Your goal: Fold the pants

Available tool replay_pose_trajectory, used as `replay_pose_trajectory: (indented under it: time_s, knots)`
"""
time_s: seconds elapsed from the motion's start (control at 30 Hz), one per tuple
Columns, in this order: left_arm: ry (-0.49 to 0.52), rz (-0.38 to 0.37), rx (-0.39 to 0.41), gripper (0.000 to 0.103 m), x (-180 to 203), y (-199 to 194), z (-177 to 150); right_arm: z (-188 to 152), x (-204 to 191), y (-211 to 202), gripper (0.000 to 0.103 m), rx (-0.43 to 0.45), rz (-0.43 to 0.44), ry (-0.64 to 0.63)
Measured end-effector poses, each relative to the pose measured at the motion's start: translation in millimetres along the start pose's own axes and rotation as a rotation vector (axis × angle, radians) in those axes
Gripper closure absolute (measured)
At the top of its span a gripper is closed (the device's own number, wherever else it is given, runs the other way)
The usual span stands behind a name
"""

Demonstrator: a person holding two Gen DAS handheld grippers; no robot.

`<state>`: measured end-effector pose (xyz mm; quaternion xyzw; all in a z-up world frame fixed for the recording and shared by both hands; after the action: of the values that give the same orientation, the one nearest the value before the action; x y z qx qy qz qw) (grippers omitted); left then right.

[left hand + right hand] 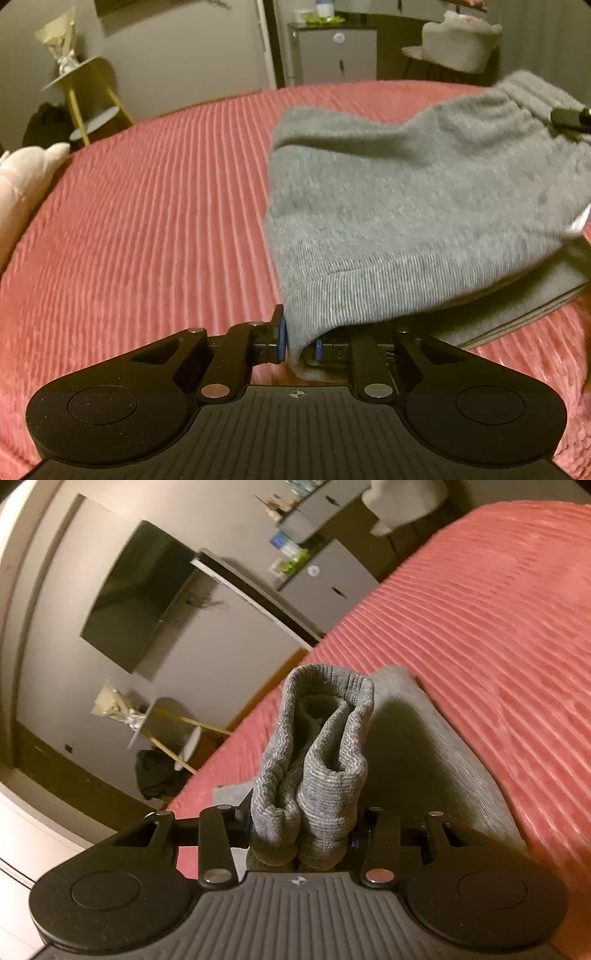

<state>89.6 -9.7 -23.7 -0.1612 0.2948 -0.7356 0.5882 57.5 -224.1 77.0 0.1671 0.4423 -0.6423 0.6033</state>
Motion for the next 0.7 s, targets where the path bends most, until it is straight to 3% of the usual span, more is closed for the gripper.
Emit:
replay_pose_trajectory:
  time_s: [0.13,0.2,0.27,0.33,0.43,0.57,0.63,0.7]
  knots:
    - [0.021,-0.012,-0.154,0.081,1,14,-21,0,13,-5,0.059,0.042,0.061,0.005]
    - [0.075,0.005,-0.146,0.072,4,13,-23,-12,30,2,0.058,0.008,-0.032,-0.069]
    - [0.112,-0.004,-0.133,0.063,6,3,-19,-31,54,16,0.057,-0.094,-0.152,-0.124]
    - [0.125,-0.055,-0.133,0.058,4,-12,-12,-36,63,13,0.057,-0.070,-0.121,-0.110]
    - [0.098,-0.119,-0.063,0.041,-9,-36,11,-35,61,14,0.056,-0.077,-0.121,-0.132]
    - [0.052,0.038,0.061,0.032,-38,-26,50,-38,65,11,0.056,-0.066,-0.097,-0.146]
    - [-0.019,0.119,0.079,0.032,-50,-6,66,-38,67,7,0.056,-0.059,-0.088,-0.157]
    - [-0.125,0.109,0.076,0.032,-55,19,80,-40,62,3,0.056,-0.057,-0.080,-0.186]
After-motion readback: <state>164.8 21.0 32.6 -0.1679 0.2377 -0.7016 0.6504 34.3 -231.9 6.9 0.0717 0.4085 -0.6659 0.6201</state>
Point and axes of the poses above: each gripper's, at about its wrist camera, not at the fingertips, and y roughly the way its jaws point, x to its right, z to its top, the point moved 6 cm from there along y, roughly the way its jaws point, and after that the axes turned 14 degrees about x, right-handed, at the moved point
